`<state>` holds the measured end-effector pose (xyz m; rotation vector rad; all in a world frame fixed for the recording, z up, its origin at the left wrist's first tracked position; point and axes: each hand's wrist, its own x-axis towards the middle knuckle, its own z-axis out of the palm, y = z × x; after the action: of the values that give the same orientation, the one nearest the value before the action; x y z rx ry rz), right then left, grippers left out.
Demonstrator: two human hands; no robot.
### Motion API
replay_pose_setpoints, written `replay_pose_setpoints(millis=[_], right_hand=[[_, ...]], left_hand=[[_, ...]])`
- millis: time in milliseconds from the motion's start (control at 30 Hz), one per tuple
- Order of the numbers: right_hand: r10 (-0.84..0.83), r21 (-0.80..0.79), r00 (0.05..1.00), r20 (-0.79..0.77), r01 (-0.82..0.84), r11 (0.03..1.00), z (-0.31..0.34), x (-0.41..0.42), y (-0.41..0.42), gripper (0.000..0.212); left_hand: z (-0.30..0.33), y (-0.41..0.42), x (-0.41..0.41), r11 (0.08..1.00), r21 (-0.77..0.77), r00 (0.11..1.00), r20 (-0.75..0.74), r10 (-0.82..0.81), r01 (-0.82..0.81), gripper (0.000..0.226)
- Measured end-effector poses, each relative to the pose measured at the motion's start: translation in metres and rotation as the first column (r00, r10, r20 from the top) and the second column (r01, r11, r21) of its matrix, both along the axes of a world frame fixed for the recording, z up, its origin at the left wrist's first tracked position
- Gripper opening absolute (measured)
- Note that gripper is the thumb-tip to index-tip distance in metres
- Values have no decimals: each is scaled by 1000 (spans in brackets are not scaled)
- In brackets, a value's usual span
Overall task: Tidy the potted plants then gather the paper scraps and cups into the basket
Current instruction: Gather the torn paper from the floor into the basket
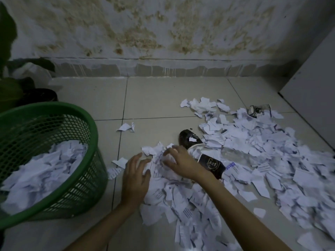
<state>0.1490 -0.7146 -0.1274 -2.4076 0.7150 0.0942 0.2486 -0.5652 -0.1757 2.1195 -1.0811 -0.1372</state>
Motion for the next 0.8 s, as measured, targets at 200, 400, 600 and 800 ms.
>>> replay_pose_setpoints(millis=[200, 400, 600, 800], right_hand=[[-53, -58, 981, -185, 43, 997, -24, 9, 23, 54], [-324, -99, 938, 125, 337, 936, -45, -5, 42, 56], [-418, 18, 907, 44, 418, 908, -55, 9, 45, 58], [-472, 156, 866, 163, 450, 879, -74, 19, 68, 49]], left_hand=[[-27, 22, -3, 927, 369, 982, -138, 128, -69, 56], [-16, 21, 10, 954, 174, 970, 12, 244, -243, 47], [-33, 7, 14, 960, 227, 964, -167, 205, -164, 46], [-37, -16, -17, 980, 62, 901, -385, 200, -191, 42]])
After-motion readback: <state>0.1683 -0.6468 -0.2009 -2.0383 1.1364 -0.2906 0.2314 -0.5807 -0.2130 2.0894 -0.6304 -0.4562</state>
